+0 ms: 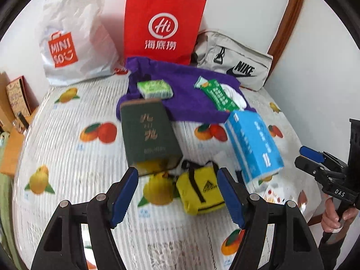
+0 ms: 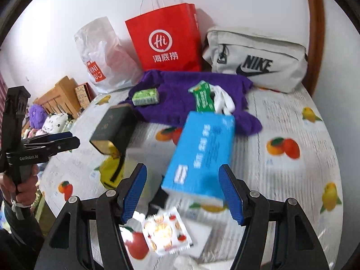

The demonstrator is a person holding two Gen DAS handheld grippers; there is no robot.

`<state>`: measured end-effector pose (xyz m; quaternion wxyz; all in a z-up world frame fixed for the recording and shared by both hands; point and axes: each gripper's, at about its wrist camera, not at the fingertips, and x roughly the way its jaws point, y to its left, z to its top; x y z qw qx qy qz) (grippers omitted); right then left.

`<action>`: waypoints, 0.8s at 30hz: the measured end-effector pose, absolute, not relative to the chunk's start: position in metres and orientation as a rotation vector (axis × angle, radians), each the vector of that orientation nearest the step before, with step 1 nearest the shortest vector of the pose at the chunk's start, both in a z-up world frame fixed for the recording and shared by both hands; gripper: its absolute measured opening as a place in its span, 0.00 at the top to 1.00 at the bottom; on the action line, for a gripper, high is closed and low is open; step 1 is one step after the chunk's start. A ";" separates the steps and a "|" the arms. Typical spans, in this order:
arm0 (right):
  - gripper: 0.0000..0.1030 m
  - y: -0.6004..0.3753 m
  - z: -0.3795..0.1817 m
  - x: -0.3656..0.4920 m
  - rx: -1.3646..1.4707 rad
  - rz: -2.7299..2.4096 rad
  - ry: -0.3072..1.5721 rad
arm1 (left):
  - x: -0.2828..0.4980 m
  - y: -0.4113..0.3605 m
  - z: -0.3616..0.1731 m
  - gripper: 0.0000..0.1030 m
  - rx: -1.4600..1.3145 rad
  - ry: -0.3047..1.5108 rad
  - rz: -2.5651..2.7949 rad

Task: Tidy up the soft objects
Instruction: 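Grasp the orange-print snack packet with the right tool while the left tool moves toward the yellow bag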

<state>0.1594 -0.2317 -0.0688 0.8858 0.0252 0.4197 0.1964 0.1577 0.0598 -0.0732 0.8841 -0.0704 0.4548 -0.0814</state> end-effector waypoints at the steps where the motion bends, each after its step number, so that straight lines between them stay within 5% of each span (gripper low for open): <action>1: 0.36 -0.233 -0.072 0.154 0.050 0.394 0.878 | 0.154 0.060 -0.077 0.32 -0.152 0.954 -0.167; 24: 0.31 -0.185 -0.145 0.099 -0.209 0.398 0.875 | 0.119 0.048 -0.126 0.31 -0.191 1.017 -0.218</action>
